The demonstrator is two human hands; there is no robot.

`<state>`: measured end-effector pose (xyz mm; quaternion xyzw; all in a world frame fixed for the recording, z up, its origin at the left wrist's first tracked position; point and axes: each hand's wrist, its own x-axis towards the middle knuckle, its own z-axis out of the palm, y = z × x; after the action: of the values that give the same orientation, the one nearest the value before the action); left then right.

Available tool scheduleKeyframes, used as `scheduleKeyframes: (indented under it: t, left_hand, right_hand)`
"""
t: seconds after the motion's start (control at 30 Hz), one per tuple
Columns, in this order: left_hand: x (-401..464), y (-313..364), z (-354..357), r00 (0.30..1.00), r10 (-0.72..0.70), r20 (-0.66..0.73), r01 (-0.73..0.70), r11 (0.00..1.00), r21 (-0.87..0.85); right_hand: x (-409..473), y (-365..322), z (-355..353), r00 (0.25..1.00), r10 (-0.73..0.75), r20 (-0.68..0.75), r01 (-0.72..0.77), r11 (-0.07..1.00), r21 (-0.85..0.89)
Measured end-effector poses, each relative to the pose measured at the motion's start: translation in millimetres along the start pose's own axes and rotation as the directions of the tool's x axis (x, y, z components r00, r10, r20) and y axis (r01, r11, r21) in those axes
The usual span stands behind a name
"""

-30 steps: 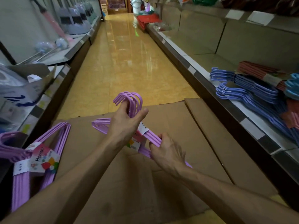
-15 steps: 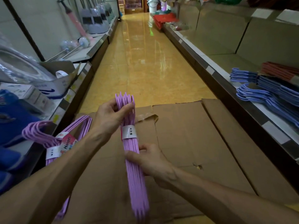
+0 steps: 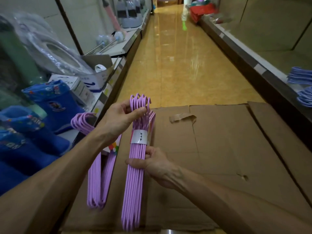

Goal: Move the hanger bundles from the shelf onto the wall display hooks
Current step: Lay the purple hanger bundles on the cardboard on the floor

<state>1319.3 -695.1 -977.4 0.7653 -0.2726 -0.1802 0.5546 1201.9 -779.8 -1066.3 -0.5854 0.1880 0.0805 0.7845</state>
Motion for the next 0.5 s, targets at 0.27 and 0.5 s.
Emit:
scheduleKeyframes:
  t: [0.27,0.5]
  left_hand:
    - [-8,-35,-50,0.976,-0.084,-0.199,0.114,0.983,0.144]
    - [-13,-52,-75,0.949,-0.027,-0.313,0.089,0.978,0.186]
  right_hand:
    - [57,32,39,0.998,-0.035,-0.045,0.032,0.996,-0.082]
    - [102,47,56,0.996,-0.027,-0.081,0.018,0.995,-0.102]
